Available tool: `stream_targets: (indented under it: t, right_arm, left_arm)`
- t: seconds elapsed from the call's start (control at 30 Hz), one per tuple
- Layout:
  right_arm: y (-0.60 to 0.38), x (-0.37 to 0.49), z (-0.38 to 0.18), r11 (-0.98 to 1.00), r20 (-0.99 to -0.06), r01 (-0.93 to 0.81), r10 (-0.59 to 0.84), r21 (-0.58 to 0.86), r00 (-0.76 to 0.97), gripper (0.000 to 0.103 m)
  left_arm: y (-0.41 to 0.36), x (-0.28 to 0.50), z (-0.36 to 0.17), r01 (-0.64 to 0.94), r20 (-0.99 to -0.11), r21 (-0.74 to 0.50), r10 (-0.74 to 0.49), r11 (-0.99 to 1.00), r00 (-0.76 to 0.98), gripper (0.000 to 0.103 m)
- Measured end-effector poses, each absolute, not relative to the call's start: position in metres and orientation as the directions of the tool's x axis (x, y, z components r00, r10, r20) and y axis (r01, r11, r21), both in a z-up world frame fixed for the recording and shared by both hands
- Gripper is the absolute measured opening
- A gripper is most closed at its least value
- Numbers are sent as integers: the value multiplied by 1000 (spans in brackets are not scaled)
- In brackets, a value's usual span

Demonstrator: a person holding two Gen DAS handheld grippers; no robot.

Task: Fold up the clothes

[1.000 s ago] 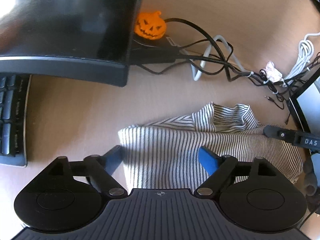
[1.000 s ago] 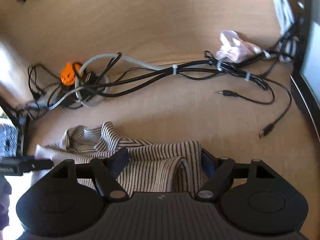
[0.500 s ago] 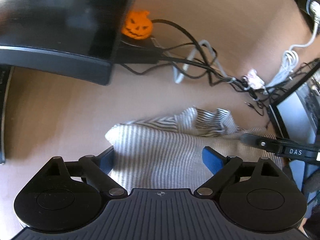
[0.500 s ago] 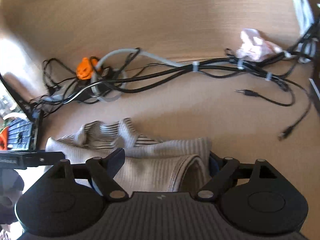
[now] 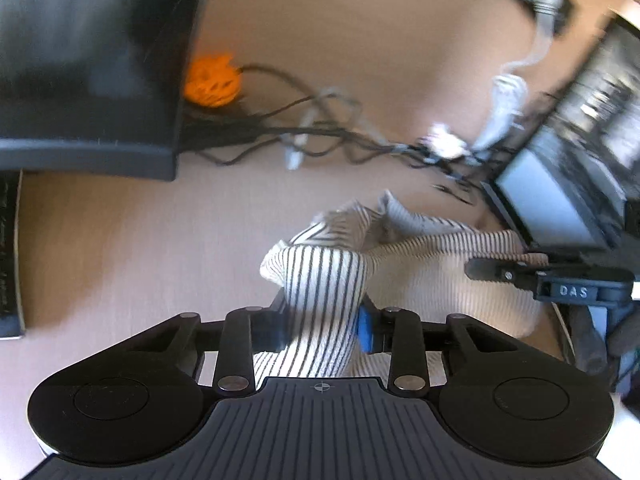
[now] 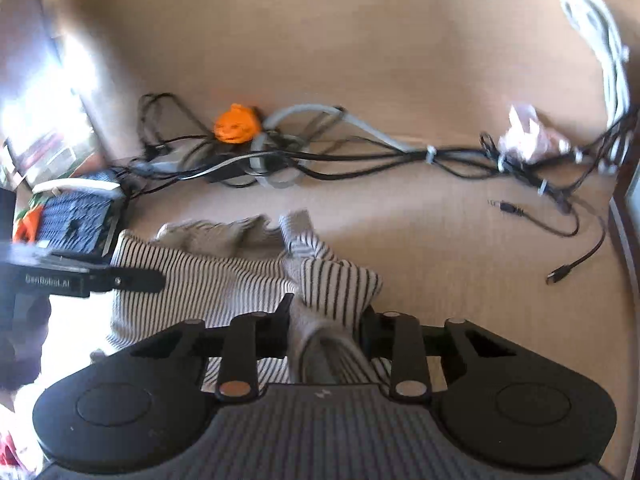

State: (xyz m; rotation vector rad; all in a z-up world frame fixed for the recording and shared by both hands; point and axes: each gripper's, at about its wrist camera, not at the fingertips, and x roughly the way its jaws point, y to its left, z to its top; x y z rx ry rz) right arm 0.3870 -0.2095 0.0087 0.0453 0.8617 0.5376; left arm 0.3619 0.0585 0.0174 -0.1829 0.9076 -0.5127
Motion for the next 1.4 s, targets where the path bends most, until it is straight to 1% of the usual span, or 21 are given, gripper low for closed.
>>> stream_targets:
  t: [0.07,0.2,0.3,0.37,0.43,0.57,0.7,0.8,0.93,1.0,1.03,1.07,1.1,1.13,1.17,1.23,1.33,1.4]
  right_arm:
    - [-208,358,22,857,-708,-473,464,205,532,28]
    - [-206,295,35,830,-735,-542,449,131,509,28]
    - [-200,245,25,807,-781,-590,395,43,483,28]
    - [-194,215,10,796,-815,-605,334,-27,474,28]
    - [-189,191,-4,782,-823,-613,271,-115,500,29]
    - [-176,163,-18,740,-767,-601,187,-301,614,32]
    - [-171,158,-26,739,-721,-560,149,-374,677,33]
    - [-169,172,-33,721,-676,-532,121,-444,727,34]
    - [-165,219,-52,688,-601,-471,63,-552,796,35]
    - [-163,244,-54,690,-591,-445,32,-570,806,37]
    - [-167,249,-49,703,-605,-447,31,-553,796,41]
    - [-170,253,-44,716,-620,-450,31,-534,784,48]
    - [-177,251,-38,731,-626,-451,42,-512,779,52]
    - [-184,247,-31,746,-630,-451,54,-490,774,64]
    - [-191,241,-26,756,-635,-453,65,-472,770,73]
    - [-210,226,-13,785,-641,-446,83,-430,763,76]
    - [-239,207,8,863,-629,-389,113,-321,769,85]
    - [-248,206,20,908,-611,-354,152,-225,777,92]
  left_arm:
    - [61,335,26,397,-702,-336,-508,854,499,35]
    - [65,278,35,488,-707,-277,-519,828,481,36]
    - [65,237,27,537,-731,-216,-499,816,465,38]
    - [66,220,21,552,-752,-191,-483,812,449,42]
    - [67,207,14,563,-772,-174,-467,808,431,46]
    - [65,201,-5,553,-808,-160,-430,818,403,51]
    - [65,209,-16,547,-803,-161,-431,821,411,53]
    - [65,238,-18,535,-791,-134,-415,834,449,53]
    - [62,284,-22,501,-773,-100,-384,860,505,54]
    - [61,294,-18,495,-781,-82,-364,865,507,50]
    - [63,295,-15,497,-785,-71,-356,865,507,50]
    - [68,289,-9,505,-786,-60,-353,861,507,56]
    - [74,281,-3,515,-786,-53,-353,856,506,61]
    - [81,273,3,517,-786,-52,-355,854,506,72]
    - [89,267,9,510,-785,-60,-356,858,507,80]
    - [103,255,20,488,-778,-77,-358,869,515,83]
    - [118,254,36,396,-737,-155,-373,905,563,94]
    - [119,267,41,342,-711,-223,-392,913,584,94]
